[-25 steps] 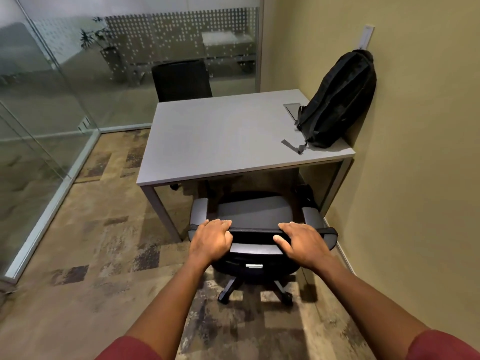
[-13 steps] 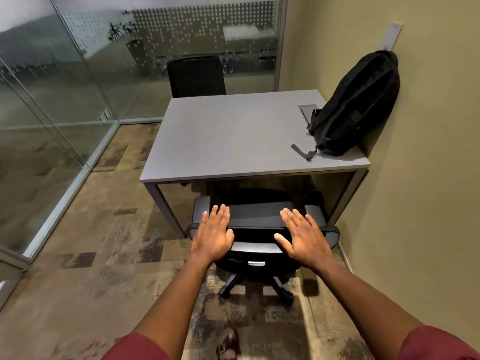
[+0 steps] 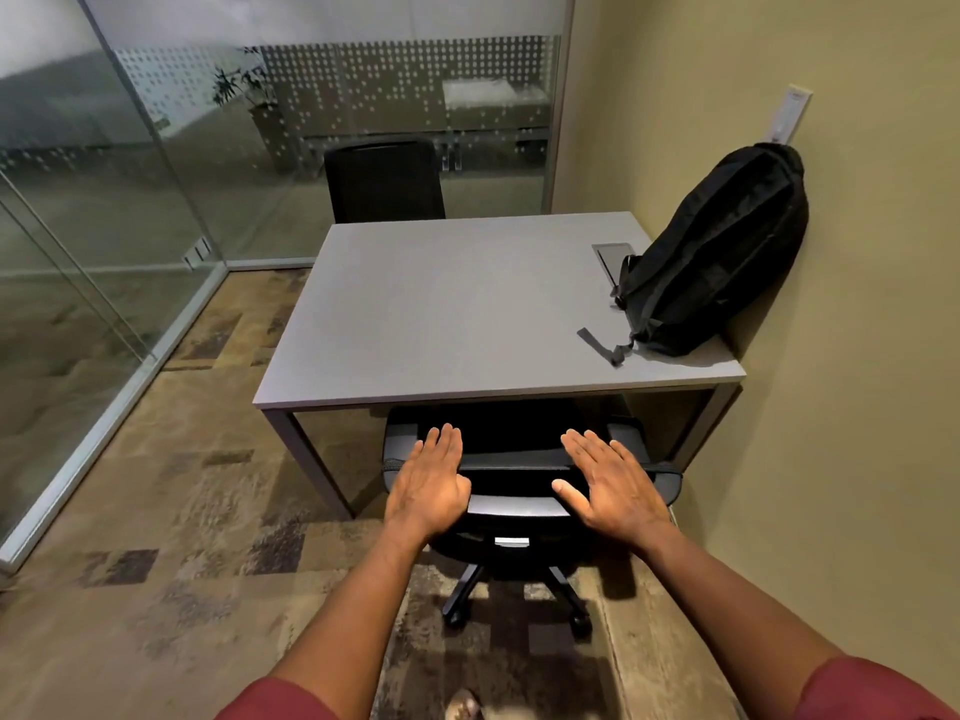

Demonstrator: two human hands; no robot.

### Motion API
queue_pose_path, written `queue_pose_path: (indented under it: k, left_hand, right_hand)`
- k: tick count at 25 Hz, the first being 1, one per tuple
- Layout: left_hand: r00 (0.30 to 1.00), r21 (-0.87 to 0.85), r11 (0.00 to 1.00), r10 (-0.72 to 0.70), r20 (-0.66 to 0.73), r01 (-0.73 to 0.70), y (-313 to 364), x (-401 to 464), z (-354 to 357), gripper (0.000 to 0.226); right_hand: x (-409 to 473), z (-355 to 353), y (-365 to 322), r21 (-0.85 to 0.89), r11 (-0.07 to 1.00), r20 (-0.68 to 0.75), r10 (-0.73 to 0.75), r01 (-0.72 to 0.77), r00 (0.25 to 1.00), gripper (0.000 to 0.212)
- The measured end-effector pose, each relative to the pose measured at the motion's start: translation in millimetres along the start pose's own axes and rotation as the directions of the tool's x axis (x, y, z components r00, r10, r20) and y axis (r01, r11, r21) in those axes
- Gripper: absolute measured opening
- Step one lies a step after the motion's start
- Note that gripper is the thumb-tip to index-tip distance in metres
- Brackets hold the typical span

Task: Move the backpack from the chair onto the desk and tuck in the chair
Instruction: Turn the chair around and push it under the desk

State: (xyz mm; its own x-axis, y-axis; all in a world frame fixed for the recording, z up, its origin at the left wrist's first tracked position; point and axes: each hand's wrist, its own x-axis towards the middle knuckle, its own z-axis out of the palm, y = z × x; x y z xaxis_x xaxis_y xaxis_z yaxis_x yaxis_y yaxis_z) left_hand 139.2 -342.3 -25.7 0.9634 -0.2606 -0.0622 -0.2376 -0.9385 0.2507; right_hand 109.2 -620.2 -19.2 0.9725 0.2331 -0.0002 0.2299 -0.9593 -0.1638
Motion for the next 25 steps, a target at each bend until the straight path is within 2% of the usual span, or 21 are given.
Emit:
queue_pose_path:
  k: [25]
  left_hand:
    - [0.998,-0.005,0.998,-0.059,0.006,0.059,-56.4,154.4,-30.6,0.077]
  right_hand:
    - [179.6,0.5,24.3,0.056,0.998,0.054,-0.034,0.031,0.998,0.088]
